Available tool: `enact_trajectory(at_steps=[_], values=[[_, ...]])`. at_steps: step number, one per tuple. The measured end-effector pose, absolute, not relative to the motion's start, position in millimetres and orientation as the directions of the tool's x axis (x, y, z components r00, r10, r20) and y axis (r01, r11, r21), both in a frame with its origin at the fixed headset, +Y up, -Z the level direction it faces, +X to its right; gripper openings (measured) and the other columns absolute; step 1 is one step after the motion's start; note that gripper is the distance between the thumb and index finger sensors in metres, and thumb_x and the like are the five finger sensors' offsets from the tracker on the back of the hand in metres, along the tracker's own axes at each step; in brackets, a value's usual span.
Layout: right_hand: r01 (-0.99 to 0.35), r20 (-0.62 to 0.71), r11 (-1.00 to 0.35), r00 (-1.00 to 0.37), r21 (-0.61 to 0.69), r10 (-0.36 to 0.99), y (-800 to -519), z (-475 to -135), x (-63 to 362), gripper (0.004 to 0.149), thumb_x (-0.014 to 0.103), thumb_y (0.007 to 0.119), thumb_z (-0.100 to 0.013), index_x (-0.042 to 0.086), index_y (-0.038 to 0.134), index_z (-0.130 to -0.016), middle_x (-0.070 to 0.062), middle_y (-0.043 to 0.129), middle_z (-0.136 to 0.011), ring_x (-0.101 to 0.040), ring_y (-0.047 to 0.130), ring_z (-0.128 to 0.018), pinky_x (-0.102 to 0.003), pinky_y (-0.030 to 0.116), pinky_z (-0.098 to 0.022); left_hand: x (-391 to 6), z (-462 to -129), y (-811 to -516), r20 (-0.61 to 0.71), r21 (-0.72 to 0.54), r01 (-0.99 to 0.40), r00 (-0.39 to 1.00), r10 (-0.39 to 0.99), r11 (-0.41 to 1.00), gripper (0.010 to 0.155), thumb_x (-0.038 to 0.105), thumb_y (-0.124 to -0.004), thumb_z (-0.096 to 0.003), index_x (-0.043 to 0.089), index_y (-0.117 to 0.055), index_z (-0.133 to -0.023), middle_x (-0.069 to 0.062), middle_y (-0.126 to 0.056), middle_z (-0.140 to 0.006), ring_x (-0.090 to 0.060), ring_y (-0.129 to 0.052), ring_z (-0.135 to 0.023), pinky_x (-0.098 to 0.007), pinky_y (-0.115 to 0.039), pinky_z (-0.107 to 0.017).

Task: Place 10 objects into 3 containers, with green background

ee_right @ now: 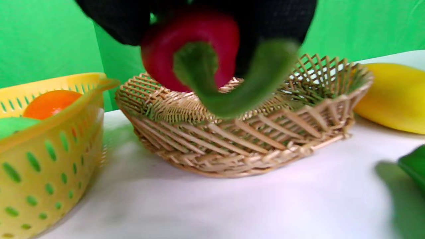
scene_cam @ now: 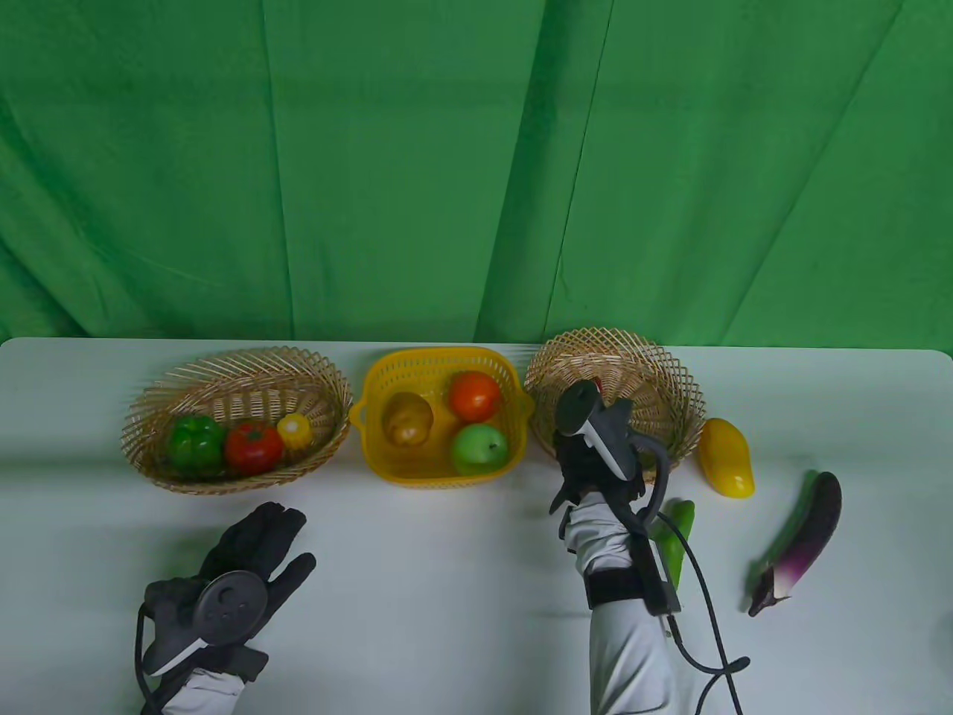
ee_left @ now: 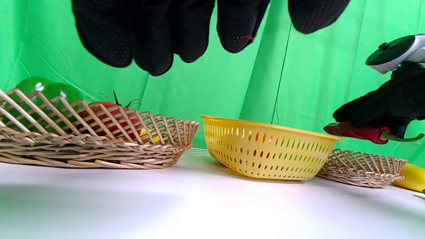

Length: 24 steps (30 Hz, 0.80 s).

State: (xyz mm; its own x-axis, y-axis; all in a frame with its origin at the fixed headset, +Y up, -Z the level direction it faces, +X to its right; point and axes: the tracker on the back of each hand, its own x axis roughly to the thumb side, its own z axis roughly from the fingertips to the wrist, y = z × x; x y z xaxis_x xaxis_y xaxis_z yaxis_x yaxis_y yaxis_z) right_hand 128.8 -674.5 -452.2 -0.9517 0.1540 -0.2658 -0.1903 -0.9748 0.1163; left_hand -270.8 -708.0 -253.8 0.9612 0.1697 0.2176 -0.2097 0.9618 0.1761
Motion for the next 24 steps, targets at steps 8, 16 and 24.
enact_trajectory(at_steps=[8, 16, 24], values=[[-0.166, -0.249, -0.971, -0.961, 0.171, 0.121, -688.5, -474.2, 119.6, 0.065, 0.042, 0.067, -0.062, 0.030, 0.034, -0.116, -0.026, 0.051, -0.116, -0.041, 0.077, -0.081, -0.047, 0.072, -0.060, -274.9, -254.4, -709.9, 0.196, 0.173, -0.203, 0.966, 0.168, 0.964, 0.065, 0.062, -0.060, -0.0558, 0.030, -0.060, -0.113, -0.014, -0.069, -0.115, -0.039, -0.082, -0.098, -0.056, -0.075, -0.063], [-0.152, -0.237, -0.978, -0.965, 0.141, 0.115, -692.3, -477.6, 119.7, 0.063, 0.043, 0.067, -0.061, 0.032, 0.037, -0.116, -0.022, 0.052, -0.117, -0.041, 0.075, -0.086, -0.049, 0.070, -0.064, -275.3, -254.8, -711.8, 0.186, 0.162, -0.190, 0.970, 0.159, 0.968, 0.065, 0.062, -0.060, -0.0559, 0.030, -0.060, -0.113, -0.014, -0.069, -0.115, -0.039, -0.083, -0.098, -0.056, -0.075, -0.063], [-0.155, -0.176, -0.981, -0.975, 0.115, 0.133, -674.4, -462.0, 128.4, 0.068, 0.052, 0.063, -0.059, 0.029, 0.036, -0.117, -0.024, 0.046, -0.120, -0.048, 0.062, -0.100, -0.062, 0.057, -0.073, -276.6, -255.4, -711.0, 0.183, 0.167, -0.194, 0.969, 0.163, 0.967, 0.065, 0.062, -0.060, -0.0559, 0.030, -0.060, -0.113, -0.014, -0.069, -0.115, -0.039, -0.083, -0.098, -0.056, -0.075, -0.063]])
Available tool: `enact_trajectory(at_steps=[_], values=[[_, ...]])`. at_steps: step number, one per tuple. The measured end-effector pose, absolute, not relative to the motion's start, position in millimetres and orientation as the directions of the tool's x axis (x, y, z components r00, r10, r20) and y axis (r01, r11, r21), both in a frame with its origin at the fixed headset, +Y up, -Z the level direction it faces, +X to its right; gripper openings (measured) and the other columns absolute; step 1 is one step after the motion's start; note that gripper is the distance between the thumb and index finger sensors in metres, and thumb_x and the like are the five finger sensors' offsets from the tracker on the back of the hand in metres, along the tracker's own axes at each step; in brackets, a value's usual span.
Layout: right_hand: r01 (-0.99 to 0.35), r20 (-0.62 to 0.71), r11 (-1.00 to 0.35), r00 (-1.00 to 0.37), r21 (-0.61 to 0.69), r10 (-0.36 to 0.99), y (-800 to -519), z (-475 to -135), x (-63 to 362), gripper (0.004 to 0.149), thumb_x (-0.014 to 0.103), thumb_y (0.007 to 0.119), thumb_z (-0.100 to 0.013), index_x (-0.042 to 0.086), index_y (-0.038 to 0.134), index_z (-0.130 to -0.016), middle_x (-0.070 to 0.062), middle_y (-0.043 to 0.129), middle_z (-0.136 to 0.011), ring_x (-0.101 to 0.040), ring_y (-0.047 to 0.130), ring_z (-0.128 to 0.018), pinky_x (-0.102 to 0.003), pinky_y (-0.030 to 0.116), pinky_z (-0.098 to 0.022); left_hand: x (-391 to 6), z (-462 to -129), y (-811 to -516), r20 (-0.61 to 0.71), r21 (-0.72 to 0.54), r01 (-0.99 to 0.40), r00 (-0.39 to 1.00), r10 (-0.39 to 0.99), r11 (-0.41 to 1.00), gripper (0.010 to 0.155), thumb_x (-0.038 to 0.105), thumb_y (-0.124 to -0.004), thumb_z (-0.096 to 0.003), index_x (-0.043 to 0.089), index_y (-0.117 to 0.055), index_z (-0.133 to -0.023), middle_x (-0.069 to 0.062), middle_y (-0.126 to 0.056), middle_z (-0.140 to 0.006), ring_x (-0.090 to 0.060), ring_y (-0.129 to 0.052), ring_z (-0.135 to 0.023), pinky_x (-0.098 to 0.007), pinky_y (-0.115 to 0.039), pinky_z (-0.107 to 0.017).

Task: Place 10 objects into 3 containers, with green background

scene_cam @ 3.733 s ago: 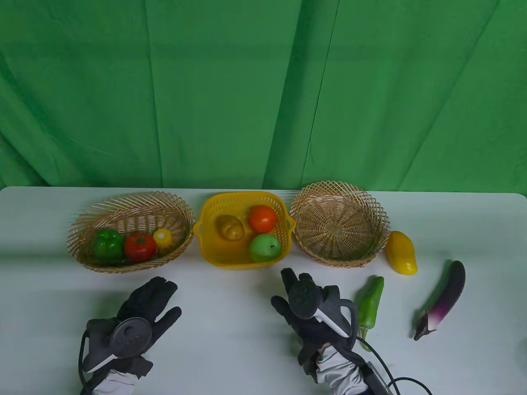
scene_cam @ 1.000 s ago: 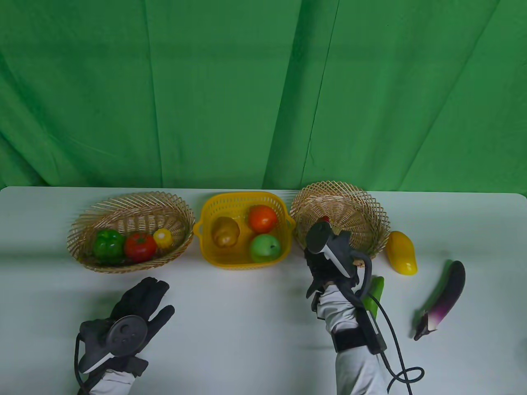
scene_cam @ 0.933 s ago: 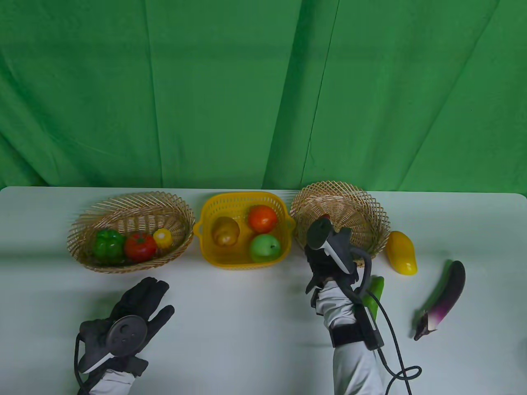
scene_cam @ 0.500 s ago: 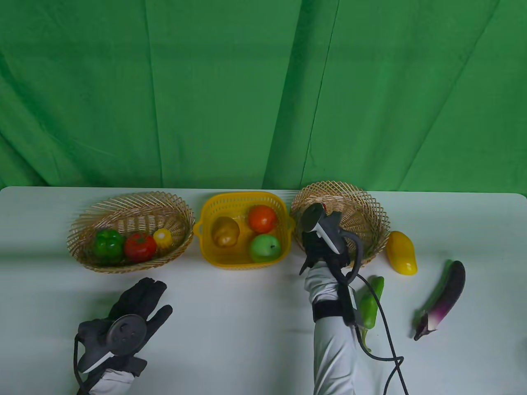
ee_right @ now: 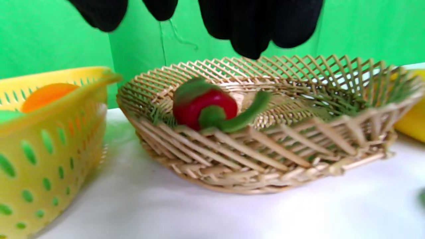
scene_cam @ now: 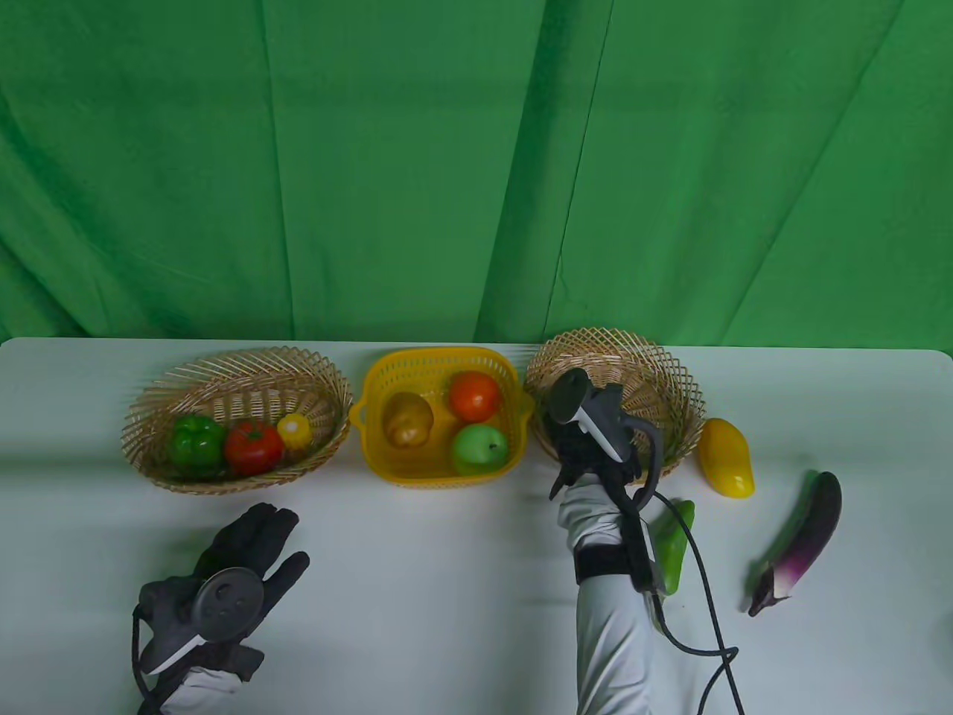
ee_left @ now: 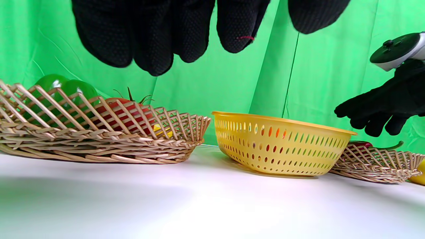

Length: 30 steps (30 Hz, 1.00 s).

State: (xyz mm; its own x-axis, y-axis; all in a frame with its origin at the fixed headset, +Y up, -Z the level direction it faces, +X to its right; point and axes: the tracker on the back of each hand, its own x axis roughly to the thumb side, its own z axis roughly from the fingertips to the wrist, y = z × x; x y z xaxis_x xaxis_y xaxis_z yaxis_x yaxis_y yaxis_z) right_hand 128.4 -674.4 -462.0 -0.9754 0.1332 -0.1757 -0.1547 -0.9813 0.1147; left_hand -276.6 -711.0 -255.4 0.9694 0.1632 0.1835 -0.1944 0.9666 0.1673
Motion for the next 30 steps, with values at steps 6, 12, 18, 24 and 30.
enact_trajectory(at_steps=[6, 12, 18, 24, 30], values=[[-0.148, -0.112, -0.986, -0.984, 0.070, 0.140, -666.9, -435.7, 140.8, 0.069, 0.054, 0.063, -0.059, 0.028, 0.036, -0.117, -0.024, 0.045, -0.121, -0.050, 0.060, -0.102, -0.064, 0.055, -0.074, -275.6, -254.1, -707.1, 0.199, 0.183, -0.208, 0.965, 0.171, 0.961, 0.065, 0.062, -0.060, -0.0559, 0.030, -0.060, -0.113, -0.014, -0.069, -0.115, -0.039, -0.082, -0.098, -0.056, -0.075, -0.063], [-0.174, -0.117, -0.984, -0.979, 0.040, 0.168, -668.0, -405.8, 163.2, 0.070, 0.054, 0.062, -0.059, 0.027, 0.036, -0.117, -0.025, 0.044, -0.121, -0.051, 0.059, -0.102, -0.065, 0.055, -0.074, -273.0, -253.0, -704.4, 0.218, 0.193, -0.217, 0.960, 0.174, 0.957, 0.065, 0.062, -0.060, -0.0558, 0.030, -0.060, -0.113, -0.014, -0.070, -0.115, -0.039, -0.083, -0.098, -0.056, -0.075, -0.063], [-0.172, -0.145, -0.985, -0.975, 0.006, 0.169, -677.0, -374.4, 185.8, 0.070, 0.055, 0.063, -0.058, 0.026, 0.036, -0.117, -0.025, 0.043, -0.121, -0.052, 0.056, -0.103, -0.066, 0.053, -0.074, -270.1, -250.6, -700.9, 0.240, 0.207, -0.228, 0.955, 0.177, 0.951, 0.065, 0.062, -0.060, -0.0559, 0.031, -0.060, -0.113, -0.014, -0.070, -0.115, -0.039, -0.083, -0.098, -0.056, -0.075, -0.063], [-0.179, -0.202, -0.983, -0.965, 0.034, 0.168, -691.5, -353.2, 205.5, 0.071, 0.054, 0.063, -0.058, 0.025, 0.036, -0.117, -0.026, 0.041, -0.121, -0.053, 0.055, -0.103, -0.066, 0.053, -0.074, -267.3, -250.0, -701.3, 0.254, 0.205, -0.229, 0.951, 0.174, 0.952, 0.065, 0.062, -0.060, -0.0559, 0.030, -0.060, -0.113, -0.014, -0.070, -0.115, -0.039, -0.083, -0.098, -0.056, -0.075, -0.063], [-0.186, -0.234, -0.982, -0.957, 0.044, 0.171, -707.4, -333.7, 215.7, 0.072, 0.054, 0.063, -0.058, 0.025, 0.035, -0.117, -0.028, 0.037, -0.121, -0.054, 0.054, -0.102, -0.066, 0.053, -0.074, -268.4, -249.3, -700.8, 0.257, 0.216, -0.232, 0.951, 0.174, 0.949, 0.065, 0.062, -0.060, -0.0558, 0.030, -0.060, -0.113, -0.014, -0.070, -0.115, -0.039, -0.083, -0.098, -0.056, -0.075, -0.063]])
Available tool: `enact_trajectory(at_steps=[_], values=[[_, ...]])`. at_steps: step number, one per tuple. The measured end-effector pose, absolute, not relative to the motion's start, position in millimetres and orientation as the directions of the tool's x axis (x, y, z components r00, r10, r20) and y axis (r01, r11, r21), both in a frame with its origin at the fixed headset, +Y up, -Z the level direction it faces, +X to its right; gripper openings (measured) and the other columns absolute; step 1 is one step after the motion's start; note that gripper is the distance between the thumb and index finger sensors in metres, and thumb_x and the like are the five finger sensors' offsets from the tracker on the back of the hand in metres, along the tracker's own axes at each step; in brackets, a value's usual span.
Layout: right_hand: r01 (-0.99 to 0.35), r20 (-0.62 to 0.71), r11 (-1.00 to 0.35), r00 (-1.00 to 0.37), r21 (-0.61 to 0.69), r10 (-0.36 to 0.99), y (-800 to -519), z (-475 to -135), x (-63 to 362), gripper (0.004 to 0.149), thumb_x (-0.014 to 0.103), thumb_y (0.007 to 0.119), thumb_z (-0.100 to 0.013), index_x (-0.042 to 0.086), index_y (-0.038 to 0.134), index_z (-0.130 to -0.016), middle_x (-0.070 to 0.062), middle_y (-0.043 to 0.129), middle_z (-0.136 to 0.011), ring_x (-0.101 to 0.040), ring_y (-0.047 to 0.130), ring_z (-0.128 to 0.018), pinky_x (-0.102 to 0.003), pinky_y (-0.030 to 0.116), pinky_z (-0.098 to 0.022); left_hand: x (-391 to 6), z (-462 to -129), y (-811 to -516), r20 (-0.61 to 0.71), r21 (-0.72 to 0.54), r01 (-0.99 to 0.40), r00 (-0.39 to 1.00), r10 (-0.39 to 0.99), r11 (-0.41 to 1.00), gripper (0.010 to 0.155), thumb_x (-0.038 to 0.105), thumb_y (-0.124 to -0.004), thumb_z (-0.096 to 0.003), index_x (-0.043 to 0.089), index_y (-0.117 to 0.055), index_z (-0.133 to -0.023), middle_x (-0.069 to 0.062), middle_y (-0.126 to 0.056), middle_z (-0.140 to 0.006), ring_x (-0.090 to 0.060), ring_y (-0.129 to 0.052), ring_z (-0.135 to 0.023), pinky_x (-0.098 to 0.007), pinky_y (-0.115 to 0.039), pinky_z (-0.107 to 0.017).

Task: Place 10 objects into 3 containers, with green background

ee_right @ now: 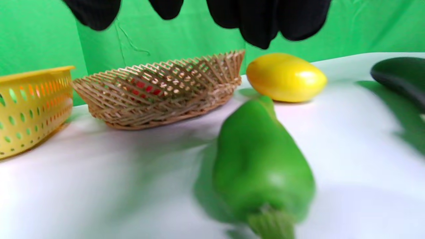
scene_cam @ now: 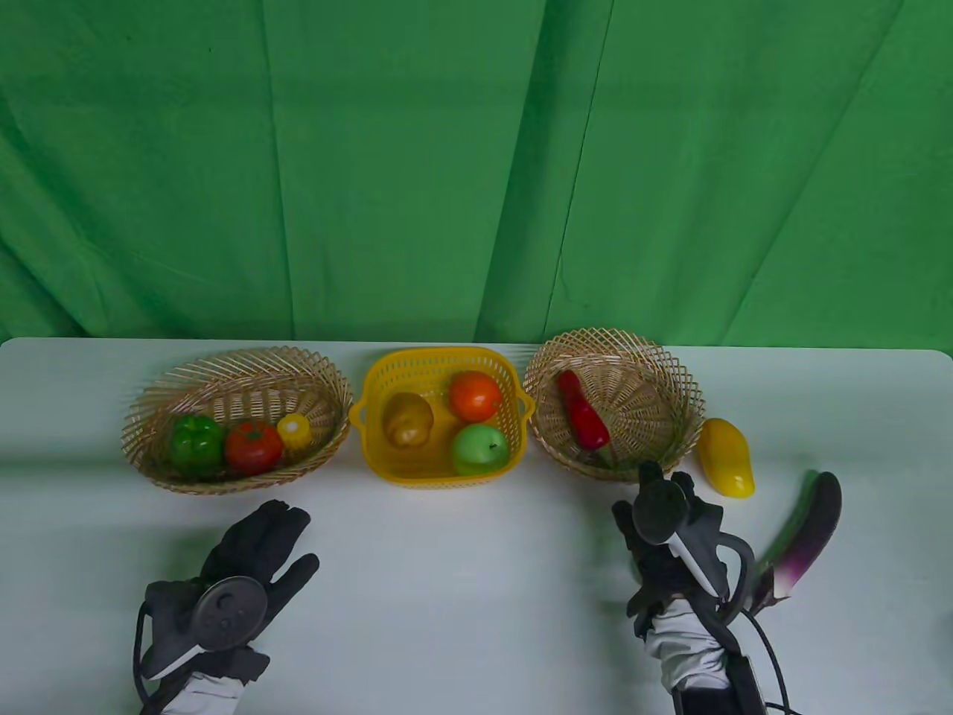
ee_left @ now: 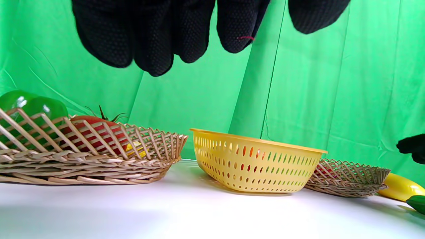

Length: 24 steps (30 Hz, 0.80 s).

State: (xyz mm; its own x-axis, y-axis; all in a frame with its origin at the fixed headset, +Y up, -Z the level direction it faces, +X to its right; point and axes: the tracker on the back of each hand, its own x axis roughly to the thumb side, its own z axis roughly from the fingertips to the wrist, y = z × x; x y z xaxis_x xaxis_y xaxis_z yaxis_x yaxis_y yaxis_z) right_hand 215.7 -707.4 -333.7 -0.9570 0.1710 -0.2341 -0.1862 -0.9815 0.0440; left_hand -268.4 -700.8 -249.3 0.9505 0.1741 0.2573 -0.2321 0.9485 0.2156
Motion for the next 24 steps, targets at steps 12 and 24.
enact_trajectory(at_steps=[12, 24], values=[[-0.257, -0.338, -0.953, -0.921, 0.158, 0.192, -746.9, -320.7, 229.2, 0.074, 0.055, 0.063, -0.059, 0.025, 0.030, -0.118, -0.031, 0.034, -0.121, -0.057, 0.053, -0.101, -0.065, 0.054, -0.073, -268.3, -249.1, -700.8, 0.259, 0.222, -0.228, 0.951, 0.168, 0.948, 0.065, 0.062, -0.060, -0.0559, 0.030, -0.060, -0.113, -0.014, -0.070, -0.115, -0.039, -0.083, -0.098, -0.056, -0.075, -0.063], [-0.209, -0.368, -0.943, -0.924, 0.259, 0.104, -764.9, -323.0, 226.9, 0.072, 0.049, 0.068, -0.059, 0.028, 0.031, -0.116, -0.032, 0.030, -0.119, -0.052, 0.061, -0.095, -0.058, 0.060, -0.070, -268.2, -249.1, -701.7, 0.251, 0.210, -0.220, 0.954, 0.165, 0.953, 0.065, 0.062, -0.060, -0.0558, 0.030, -0.060, -0.113, -0.014, -0.070, -0.115, -0.039, -0.083, -0.098, -0.056, -0.075, -0.063]])
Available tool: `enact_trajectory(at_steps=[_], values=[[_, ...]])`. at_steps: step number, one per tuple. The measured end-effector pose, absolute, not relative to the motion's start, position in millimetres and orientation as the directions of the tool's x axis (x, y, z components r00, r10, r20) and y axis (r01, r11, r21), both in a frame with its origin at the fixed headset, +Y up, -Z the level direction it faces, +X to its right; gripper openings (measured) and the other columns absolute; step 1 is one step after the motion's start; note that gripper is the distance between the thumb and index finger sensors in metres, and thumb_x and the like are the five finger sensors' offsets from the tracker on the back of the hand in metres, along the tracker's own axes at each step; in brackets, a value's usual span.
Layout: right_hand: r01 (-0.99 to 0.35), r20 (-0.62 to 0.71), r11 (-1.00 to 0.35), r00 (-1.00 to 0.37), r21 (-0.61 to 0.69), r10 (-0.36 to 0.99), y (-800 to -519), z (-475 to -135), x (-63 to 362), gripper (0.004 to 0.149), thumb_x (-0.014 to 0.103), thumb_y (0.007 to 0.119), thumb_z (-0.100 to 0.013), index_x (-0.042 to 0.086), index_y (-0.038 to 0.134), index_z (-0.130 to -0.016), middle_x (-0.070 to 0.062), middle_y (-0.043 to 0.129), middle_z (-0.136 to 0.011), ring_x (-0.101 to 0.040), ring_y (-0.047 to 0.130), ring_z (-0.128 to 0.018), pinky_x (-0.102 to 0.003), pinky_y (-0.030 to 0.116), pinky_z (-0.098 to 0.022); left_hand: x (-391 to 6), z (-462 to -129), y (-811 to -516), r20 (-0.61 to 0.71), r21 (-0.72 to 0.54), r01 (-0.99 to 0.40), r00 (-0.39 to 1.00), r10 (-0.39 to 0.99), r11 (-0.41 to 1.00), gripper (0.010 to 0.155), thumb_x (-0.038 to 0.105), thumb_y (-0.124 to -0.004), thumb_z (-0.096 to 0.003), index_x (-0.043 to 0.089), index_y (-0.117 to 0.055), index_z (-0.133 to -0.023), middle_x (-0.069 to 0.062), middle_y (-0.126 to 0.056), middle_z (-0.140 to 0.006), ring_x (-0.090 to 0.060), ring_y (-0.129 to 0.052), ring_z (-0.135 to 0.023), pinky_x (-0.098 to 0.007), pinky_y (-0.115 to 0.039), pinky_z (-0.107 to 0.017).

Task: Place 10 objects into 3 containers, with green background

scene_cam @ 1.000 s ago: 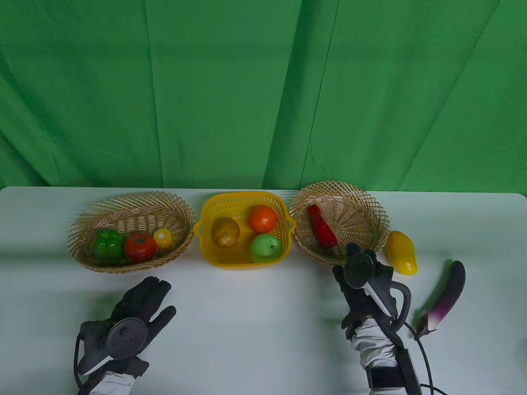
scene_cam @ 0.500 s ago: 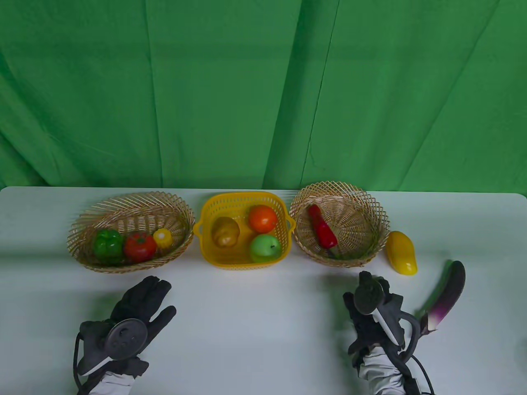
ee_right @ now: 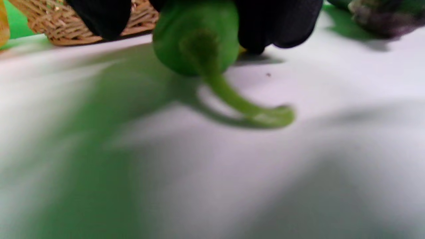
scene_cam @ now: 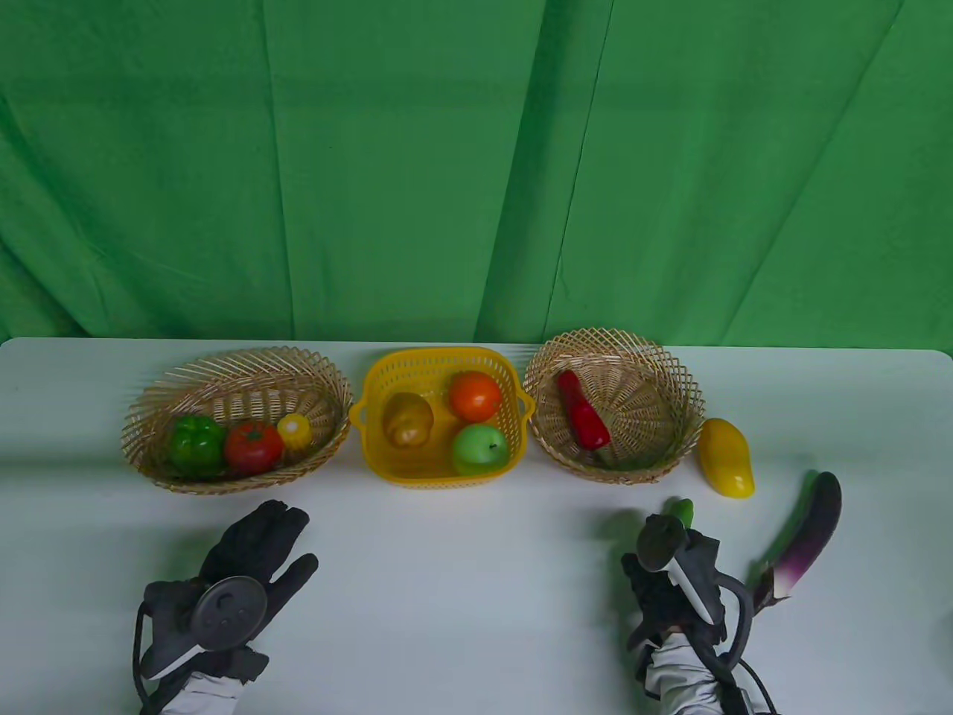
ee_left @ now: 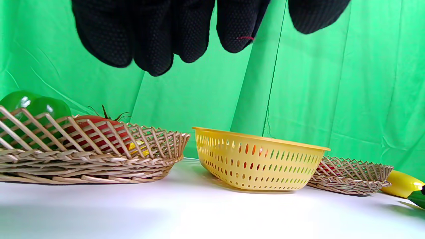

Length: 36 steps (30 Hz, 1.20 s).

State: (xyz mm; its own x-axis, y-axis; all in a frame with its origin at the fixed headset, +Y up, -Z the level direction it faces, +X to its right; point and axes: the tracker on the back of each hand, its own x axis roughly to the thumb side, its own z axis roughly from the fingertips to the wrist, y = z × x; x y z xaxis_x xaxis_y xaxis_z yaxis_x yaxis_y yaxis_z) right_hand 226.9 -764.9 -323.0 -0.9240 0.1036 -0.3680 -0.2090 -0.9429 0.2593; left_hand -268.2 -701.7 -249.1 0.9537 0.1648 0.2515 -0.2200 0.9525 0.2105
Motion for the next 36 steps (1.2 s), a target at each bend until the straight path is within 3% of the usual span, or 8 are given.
enact_trajectory(at_steps=[6, 13, 20, 36], values=[[-0.100, -0.350, -0.965, -0.937, 0.244, 0.009, -767.9, -323.9, 220.3, 0.069, 0.042, 0.071, -0.060, 0.029, 0.032, -0.115, -0.033, 0.035, -0.118, -0.046, 0.071, -0.084, -0.051, 0.067, -0.065, -267.5, -249.3, -702.3, 0.253, 0.205, -0.217, 0.954, 0.163, 0.954, 0.065, 0.062, -0.060, -0.0559, 0.030, -0.060, -0.113, -0.014, -0.070, -0.115, -0.039, -0.083, -0.098, -0.056, -0.075, -0.063], [-0.117, -0.343, -0.963, -0.939, 0.242, 0.028, -763.5, -322.8, 222.8, 0.068, 0.040, 0.072, -0.060, 0.028, 0.036, -0.115, -0.034, 0.039, -0.117, -0.046, 0.073, -0.082, -0.051, 0.068, -0.063, -267.6, -249.6, -702.5, 0.254, 0.201, -0.226, 0.952, 0.172, 0.953, 0.065, 0.062, -0.060, -0.0559, 0.030, -0.060, -0.113, -0.014, -0.070, -0.115, -0.039, -0.083, -0.098, -0.056, -0.075, -0.063], [-0.124, -0.325, -0.955, -0.945, 0.268, 0.032, -748.6, -318.6, 225.7, 0.066, 0.041, 0.072, -0.060, 0.028, 0.038, -0.116, -0.033, 0.042, -0.117, -0.046, 0.074, -0.081, -0.050, 0.069, -0.062, -269.4, -249.8, -702.4, 0.249, 0.205, -0.231, 0.952, 0.178, 0.951, 0.065, 0.062, -0.060, -0.0559, 0.030, -0.060, -0.113, -0.014, -0.069, -0.115, -0.039, -0.083, -0.098, -0.056, -0.075, -0.063], [-0.100, -0.286, -0.989, -0.956, 0.112, 0.064, -704.4, -316.7, 217.5, 0.066, 0.041, 0.071, -0.060, 0.028, 0.038, -0.116, -0.032, 0.042, -0.117, -0.046, 0.074, -0.081, -0.051, 0.070, -0.061, -270.2, -249.8, -703.2, 0.244, 0.200, -0.221, 0.955, 0.170, 0.955, 0.065, 0.062, -0.060, -0.0559, 0.030, -0.060, -0.113, -0.014, -0.070, -0.115, -0.039, -0.083, -0.098, -0.056, -0.075, -0.063]])
